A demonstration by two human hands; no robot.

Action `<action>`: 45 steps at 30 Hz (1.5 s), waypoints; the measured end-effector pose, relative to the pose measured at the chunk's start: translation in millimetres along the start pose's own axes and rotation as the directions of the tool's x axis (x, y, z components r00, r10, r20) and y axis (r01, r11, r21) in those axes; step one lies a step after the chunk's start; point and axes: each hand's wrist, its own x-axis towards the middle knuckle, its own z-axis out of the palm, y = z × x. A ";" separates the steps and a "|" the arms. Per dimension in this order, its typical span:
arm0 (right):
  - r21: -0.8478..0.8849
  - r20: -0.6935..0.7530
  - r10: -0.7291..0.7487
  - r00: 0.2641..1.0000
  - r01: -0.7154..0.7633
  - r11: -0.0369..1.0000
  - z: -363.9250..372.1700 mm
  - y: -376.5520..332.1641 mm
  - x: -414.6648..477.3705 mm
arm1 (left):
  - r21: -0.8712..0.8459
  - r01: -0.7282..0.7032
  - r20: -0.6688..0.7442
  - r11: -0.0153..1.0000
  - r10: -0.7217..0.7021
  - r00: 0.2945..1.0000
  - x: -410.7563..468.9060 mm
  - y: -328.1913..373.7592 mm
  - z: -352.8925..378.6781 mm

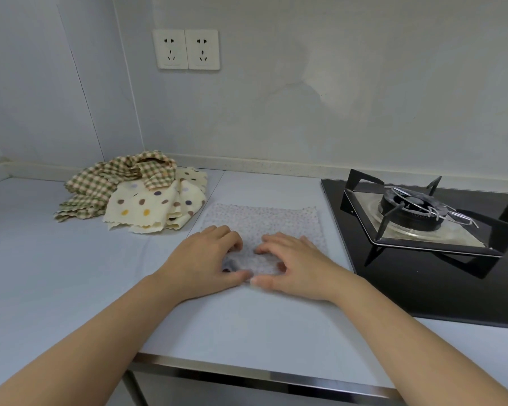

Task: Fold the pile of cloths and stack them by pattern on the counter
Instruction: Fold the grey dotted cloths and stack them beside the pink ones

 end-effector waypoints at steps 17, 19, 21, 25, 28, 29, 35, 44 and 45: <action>0.369 -0.431 0.199 0.880 -0.030 0.929 3.5 22.3 10.3 | -0.126 0.133 0.043 0.983 -0.129 0.991 -4.8 1.9 -14.7; 0.498 -0.481 0.300 0.824 -0.025 0.867 0.8 26.7 11.8 | -0.097 0.153 0.004 0.983 -0.154 0.988 -2.7 5.0 -11.9; 0.537 -0.525 0.369 0.767 -0.038 0.843 -2.3 28.1 11.2 | -0.108 0.180 -0.044 0.978 -0.185 0.982 -1.4 4.4 -8.4; 0.540 -0.553 0.393 0.735 -0.043 0.841 -6.7 26.7 7.9 | -0.217 0.229 -0.079 0.949 -0.251 0.965 -3.7 -11.5 -2.3; 0.550 -0.548 0.416 0.726 -0.062 0.833 -7.8 29.0 8.0 | -0.272 0.267 -0.107 0.925 -0.305 0.946 -3.2 -22.0 -0.8; 0.554 -0.539 0.420 0.730 -0.069 0.830 -7.5 30.2 8.2 | -0.300 0.293 -0.119 0.908 -0.340 0.933 -2.7 -23.5 -1.4; 0.602 -0.457 0.459 0.762 -0.115 0.790 -6.3 35.8 9.4 | -0.485 0.415 -0.173 0.769 -0.550 0.817 0.0 -23.1 -7.4; 0.541 -0.421 0.491 0.762 -0.223 0.811 -6.8 33.4 10.1 | -0.550 0.515 -0.105 0.657 -0.666 0.738 3.2 -11.3 -18.4; 0.548 -0.402 0.489 0.774 -0.225 0.806 -6.9 32.7 9.9 | -0.563 0.518 -0.069 0.643 -0.662 0.746 3.2 -9.5 -20.0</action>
